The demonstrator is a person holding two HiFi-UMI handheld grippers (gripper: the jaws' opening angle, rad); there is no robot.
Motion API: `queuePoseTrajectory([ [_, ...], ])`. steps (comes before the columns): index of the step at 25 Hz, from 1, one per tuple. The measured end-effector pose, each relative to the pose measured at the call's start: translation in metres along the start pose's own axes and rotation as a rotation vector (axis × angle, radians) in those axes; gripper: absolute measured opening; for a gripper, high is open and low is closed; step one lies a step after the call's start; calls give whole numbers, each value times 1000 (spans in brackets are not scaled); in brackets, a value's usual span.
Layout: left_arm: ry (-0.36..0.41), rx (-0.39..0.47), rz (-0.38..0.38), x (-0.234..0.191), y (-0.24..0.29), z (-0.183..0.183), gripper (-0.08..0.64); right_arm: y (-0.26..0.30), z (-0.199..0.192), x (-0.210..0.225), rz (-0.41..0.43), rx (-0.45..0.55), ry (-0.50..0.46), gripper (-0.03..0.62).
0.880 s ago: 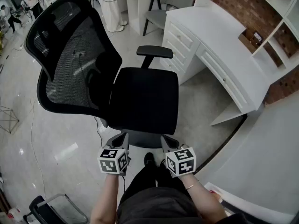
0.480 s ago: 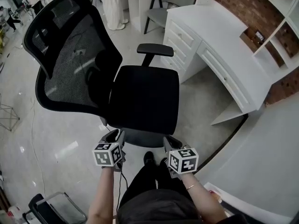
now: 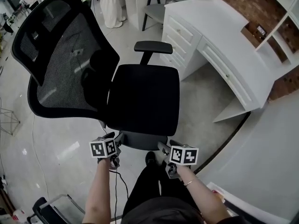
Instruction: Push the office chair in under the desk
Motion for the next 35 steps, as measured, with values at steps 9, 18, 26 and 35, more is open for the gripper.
queuePoseTrajectory([
  [9, -22, -101, -113, 10, 14, -7, 184, 17, -9, 8, -6, -66, -31, 268],
  [18, 32, -143, -148, 41, 18, -25, 184, 13, 8, 34, -42, -62, -98, 268],
  [26, 42, -154, -188, 78, 33, -32, 184, 9, 46, 65, -124, 3, -128, 265],
  [35, 45, -149, -178, 109, 48, -38, 184, 11, 78, 91, -167, 16, -175, 265],
])
Point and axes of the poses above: the fingertips, and each gripper's own axes: y forward along the fingers, x to its right, z out of its top, the point moved 5 cm from there along -y, backward along the fingers, and after that the axes turned 14 degrees about x, right-handed, at the moved point
